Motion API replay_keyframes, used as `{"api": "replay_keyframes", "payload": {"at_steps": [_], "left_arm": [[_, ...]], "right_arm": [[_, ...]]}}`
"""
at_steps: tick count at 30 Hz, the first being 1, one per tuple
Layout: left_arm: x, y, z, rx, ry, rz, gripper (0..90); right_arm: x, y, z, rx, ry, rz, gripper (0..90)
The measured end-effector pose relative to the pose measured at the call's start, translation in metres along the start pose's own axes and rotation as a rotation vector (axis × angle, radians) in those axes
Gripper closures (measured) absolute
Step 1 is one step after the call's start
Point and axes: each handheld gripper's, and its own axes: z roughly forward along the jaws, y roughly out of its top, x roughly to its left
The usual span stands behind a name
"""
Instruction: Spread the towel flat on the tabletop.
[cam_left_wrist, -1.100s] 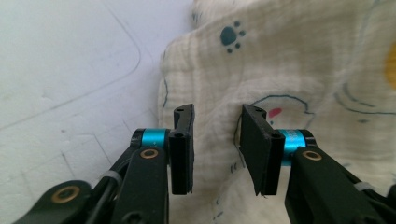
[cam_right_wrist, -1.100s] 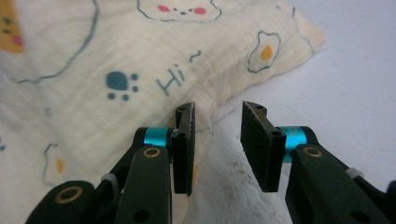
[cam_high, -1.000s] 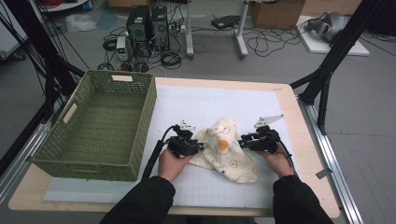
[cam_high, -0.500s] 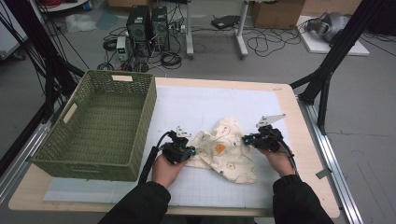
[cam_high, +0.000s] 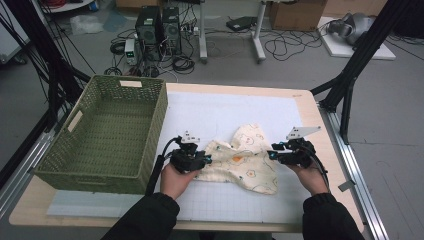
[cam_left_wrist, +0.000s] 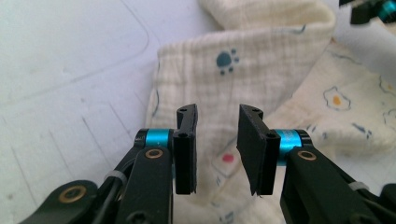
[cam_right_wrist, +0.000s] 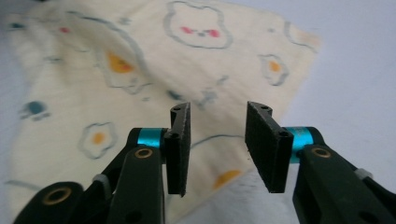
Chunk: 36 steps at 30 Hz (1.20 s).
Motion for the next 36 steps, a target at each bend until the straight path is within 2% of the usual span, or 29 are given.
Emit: {"api": "replay_keyframes", "payload": {"at_steps": [1, 3, 6, 7, 8, 9, 10, 11, 13, 15, 21, 24, 26, 27, 30, 31, 32, 33, 34, 35, 36], "left_arm": [[0.002, 0.003, 0.003, -0.003, 0.009, 0.005, 67.1], [0.003, 0.003, 0.009, -0.012, 0.016, 0.003, 65.0], [0.005, 0.001, 0.017, 0.015, 0.032, -0.002, 64.1], [0.005, -0.002, 0.025, 0.058, 0.05, 0.019, 64.9], [0.005, -0.002, 0.025, 0.058, 0.05, 0.019, 67.4], [0.005, -0.005, 0.03, 0.093, 0.049, 0.034, 73.1], [0.004, -0.005, 0.03, 0.087, 0.082, 0.059, 76.7], [0.004, -0.005, 0.029, 0.091, 0.083, 0.059, 84.0], [0.006, -0.005, 0.028, 0.096, 0.077, 0.046, 87.8], [0.006, -0.006, 0.026, 0.103, 0.084, 0.051, 88.4], [0.005, -0.013, 0.014, 0.112, 0.086, 0.058, 88.9], [0.005, -0.017, 0.008, 0.11, 0.065, 0.035, 88.9], [0.005, -0.018, 0.007, 0.113, 0.062, 0.037, 89.2], [0.003, -0.02, 0.002, 0.106, 0.047, 0.036, 89.6], [0.002, -0.02, -0.003, 0.089, 0.037, 0.047, 87.4], [0.004, -0.017, -0.006, 0.06, 0.024, 0.03, 85.3], [0.004, -0.017, -0.006, 0.06, 0.024, 0.03, 84.0], [0.006, -0.011, -0.007, 0.035, 0.021, 0.02, 82.2], [0.006, -0.011, -0.007, 0.035, 0.021, 0.02, 80.0], [0.007, -0.004, -0.007, 0.005, 0.01, 0.014, 77.9], [0.007, -0.004, -0.007, 0.005, 0.01, 0.014, 77.0]], "right_arm": [[0.007, -0.003, -0.001, 0.007, 0.044, -0.014, 57.2], [0.015, -0.007, 0.0, 0.007, 0.071, -0.037, 56.3], [0.026, -0.014, 0.007, 0.033, 0.12, -0.056, 57.0], [0.03, -0.016, 0.011, 0.06, 0.136, -0.069, 58.2], [0.03, -0.016, 0.011, 0.06, 0.136, -0.069, 58.2], [0.035, -0.02, 0.019, 0.094, 0.146, -0.096, 64.2], [0.037, -0.022, 0.021, 0.103, 0.144, -0.103, 65.8], [0.037, -0.023, 0.021, 0.082, 0.143, -0.106, 73.1], [0.036, -0.023, 0.021, 0.081, 0.158, -0.097, 81.7], [0.036, -0.023, 0.021, 0.081, 0.18, -0.106, 87.2], [0.037, -0.027, 0.014, 0.083, 0.19, -0.107, 88.0], [0.039, -0.03, 0.008, 0.087, 0.197, -0.103, 88.0], [0.041, -0.032, 0.004, 0.084, 0.208, -0.107, 88.0], [0.043, -0.034, 0.001, 0.093, 0.218, -0.108, 88.0], [0.047, -0.04, -0.005, 0.109, 0.23, -0.114, 87.9], [0.047, -0.043, -0.008, 0.097, 0.243, -0.106, 87.4], [0.047, -0.043, -0.008, 0.097, 0.243, -0.106, 87.4], [0.045, -0.043, -0.012, 0.075, 0.246, -0.096, 81.9], [0.045, -0.043, -0.012, 0.075, 0.246, -0.096, 81.9], [0.042, -0.04, -0.016, 0.032, 0.24, -0.089, 78.0], [0.041, -0.037, -0.018, 0.023, 0.229, -0.088, 76.0]]}}
